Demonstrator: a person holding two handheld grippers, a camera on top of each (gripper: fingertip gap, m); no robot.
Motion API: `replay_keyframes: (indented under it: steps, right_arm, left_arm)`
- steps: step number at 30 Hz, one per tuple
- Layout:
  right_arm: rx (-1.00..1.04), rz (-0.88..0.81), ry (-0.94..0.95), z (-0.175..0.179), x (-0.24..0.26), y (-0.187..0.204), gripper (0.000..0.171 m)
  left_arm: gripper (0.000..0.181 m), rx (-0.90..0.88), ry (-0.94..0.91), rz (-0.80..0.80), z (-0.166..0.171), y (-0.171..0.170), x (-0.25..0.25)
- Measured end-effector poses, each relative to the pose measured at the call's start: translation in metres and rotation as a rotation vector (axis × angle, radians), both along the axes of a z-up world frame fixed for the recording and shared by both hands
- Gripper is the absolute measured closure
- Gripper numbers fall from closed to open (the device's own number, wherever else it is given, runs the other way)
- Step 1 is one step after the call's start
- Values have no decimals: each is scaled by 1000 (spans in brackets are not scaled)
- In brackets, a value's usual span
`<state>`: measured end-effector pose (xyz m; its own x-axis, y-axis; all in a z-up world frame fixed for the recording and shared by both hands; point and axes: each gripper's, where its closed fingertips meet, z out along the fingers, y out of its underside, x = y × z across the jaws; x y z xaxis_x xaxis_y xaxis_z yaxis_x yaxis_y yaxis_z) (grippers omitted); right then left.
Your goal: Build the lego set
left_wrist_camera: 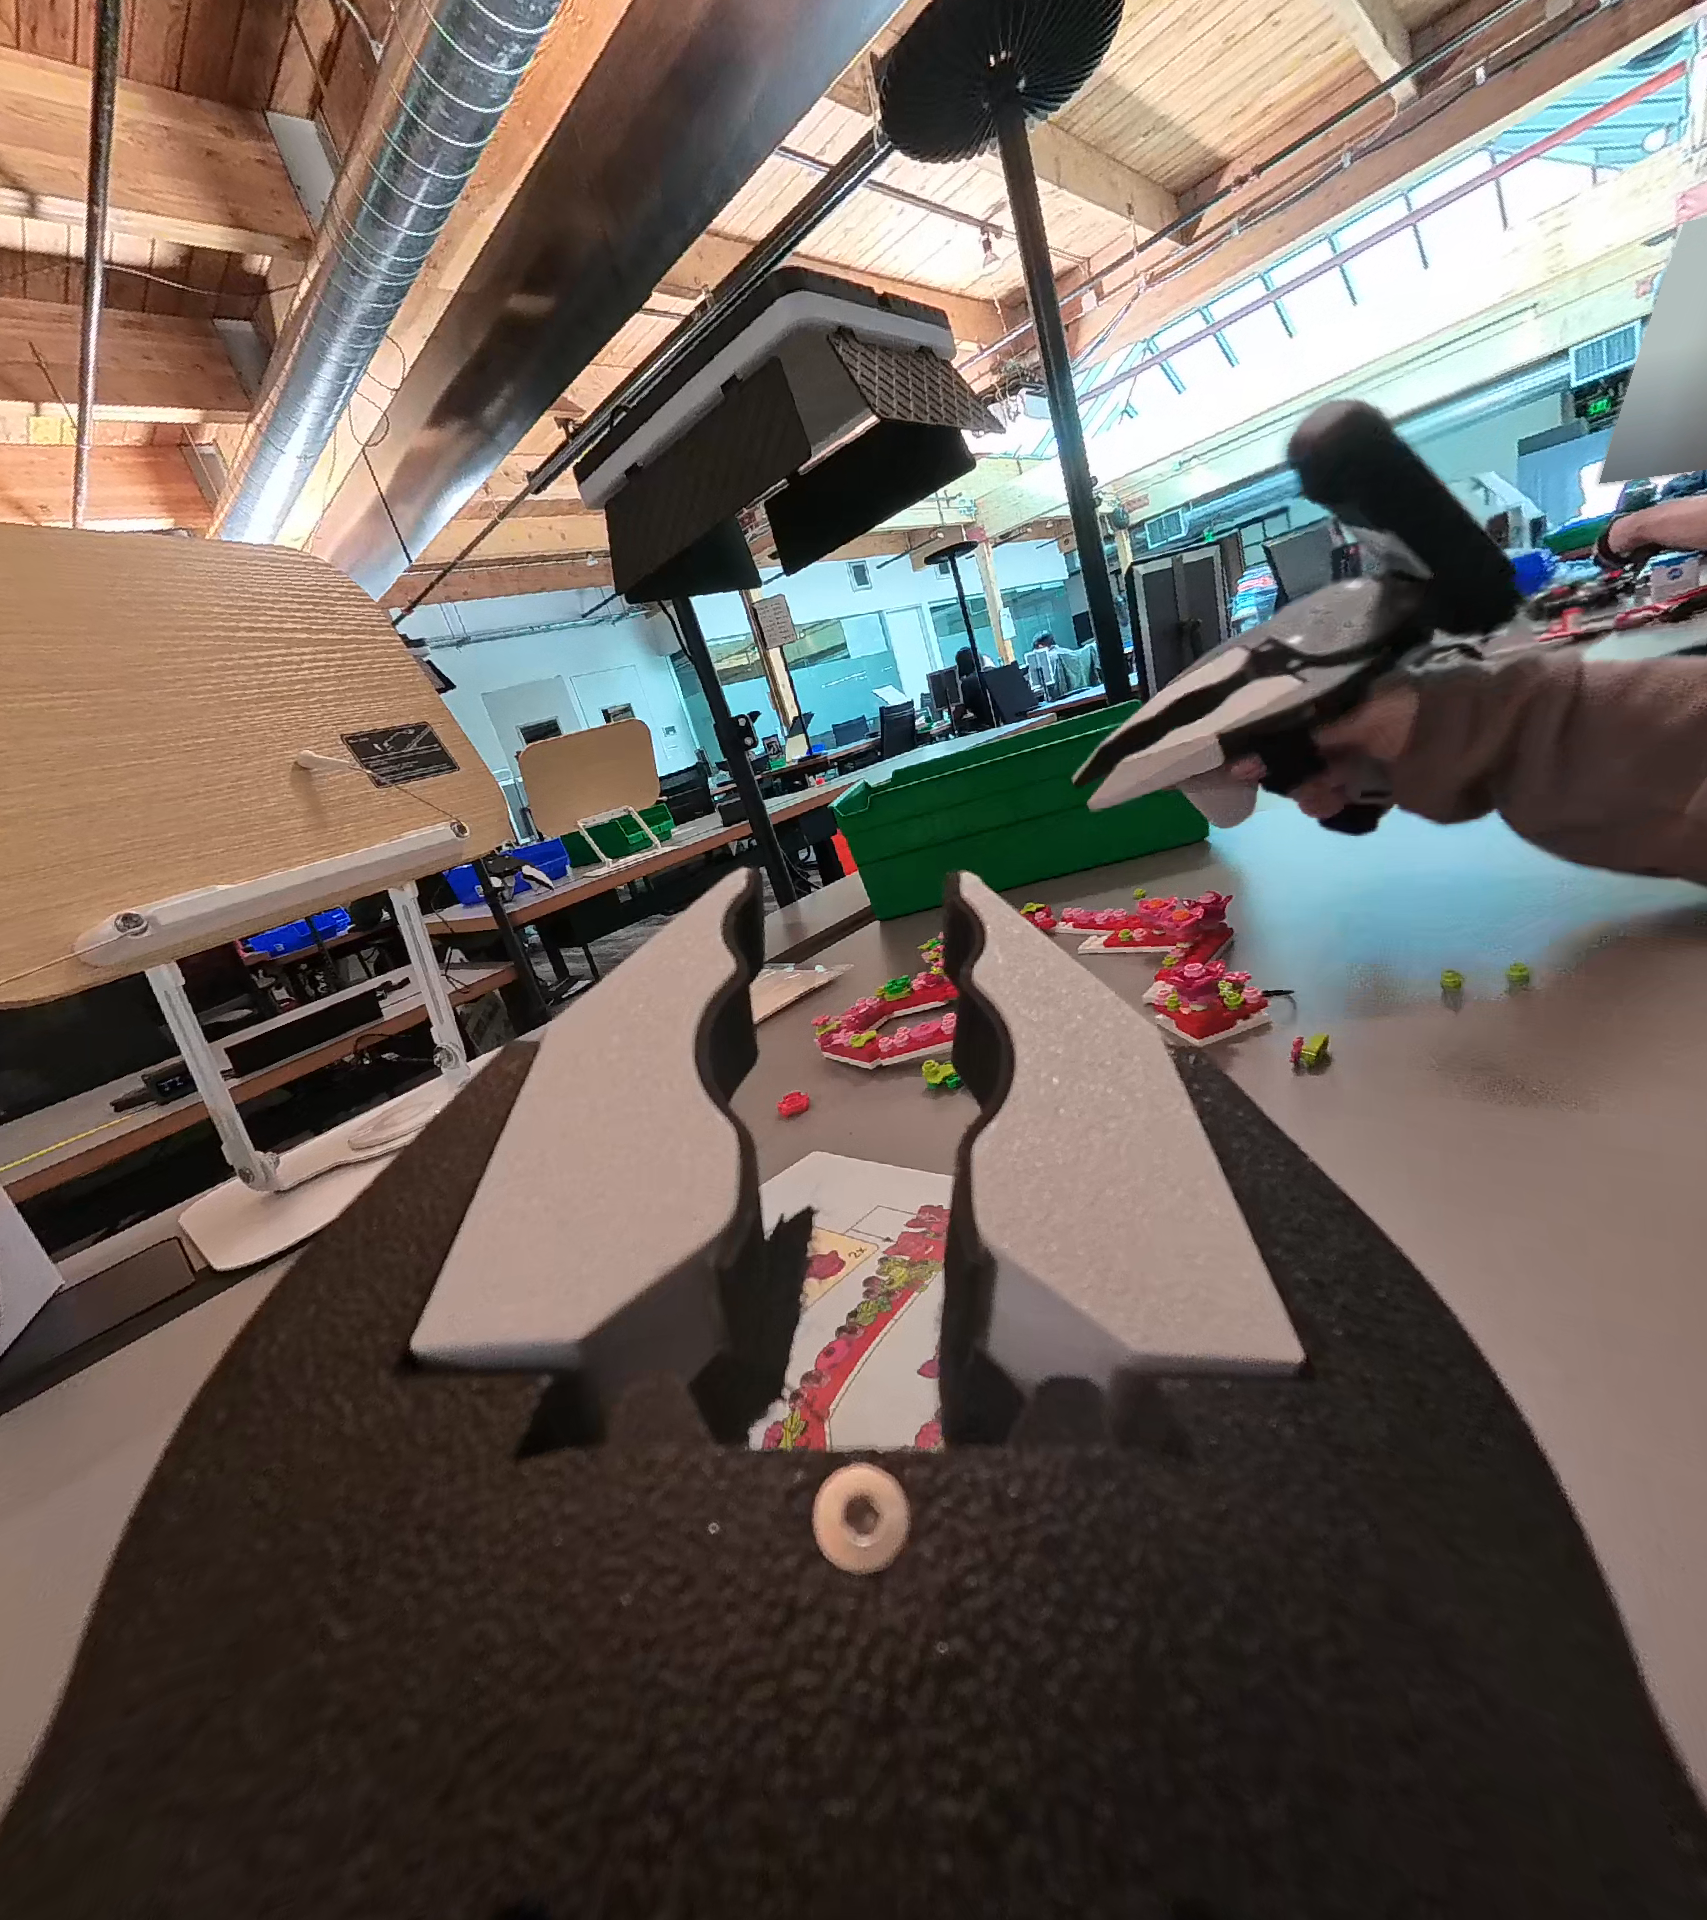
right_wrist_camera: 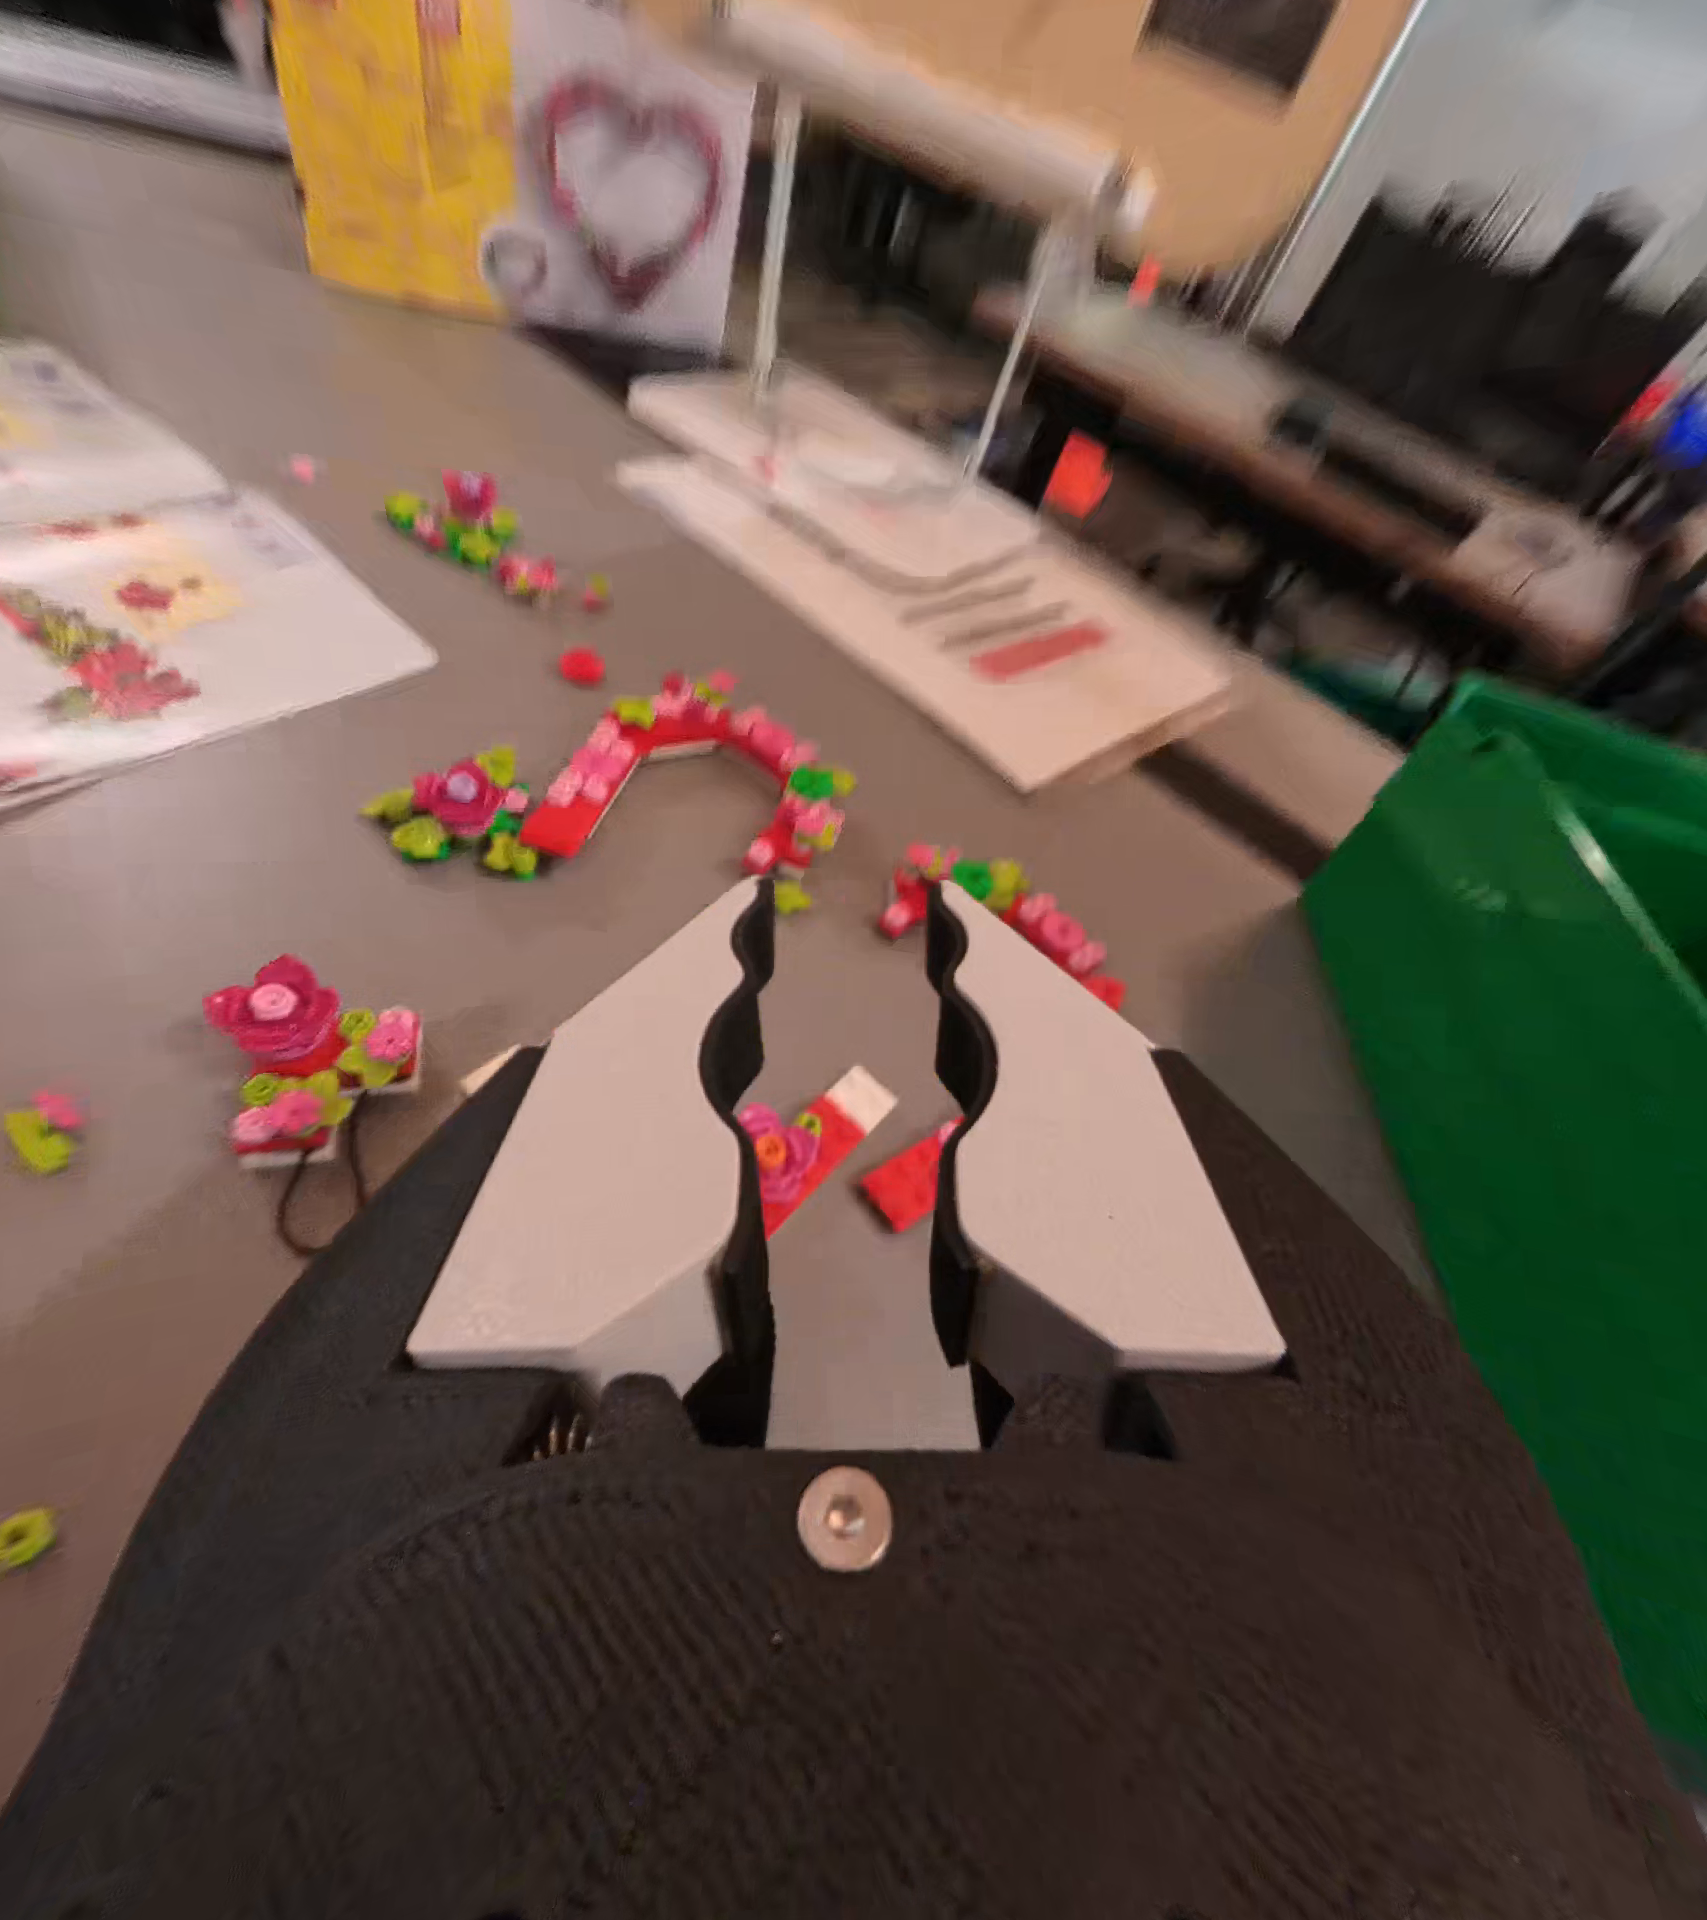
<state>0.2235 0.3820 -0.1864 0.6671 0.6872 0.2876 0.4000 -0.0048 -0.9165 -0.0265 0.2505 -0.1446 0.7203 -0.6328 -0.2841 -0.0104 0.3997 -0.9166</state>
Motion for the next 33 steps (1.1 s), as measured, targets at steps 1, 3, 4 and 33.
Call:
replay_keyframes:
  steps: [1, 3, 4, 33]
  right_arm:
    - [-68, 3, -49, -5, -3, 0, 141]
    - [-186, 25, -124, -13, -13, -5, 140]
    - [-251, 51, -137, -16, -21, -8, 139]
    - [-451, 267, -455, -65, -142, -24, 153]
  left_arm:
    - [150, 1, 1, 0, 0, 0, 0]
    - [150, 5, 3, 3, 0, 0, 0]
    - [150, 5, 5, 4, 0, 0, 0]
    - [150, 15, 7, 11, 1, 0, 1]
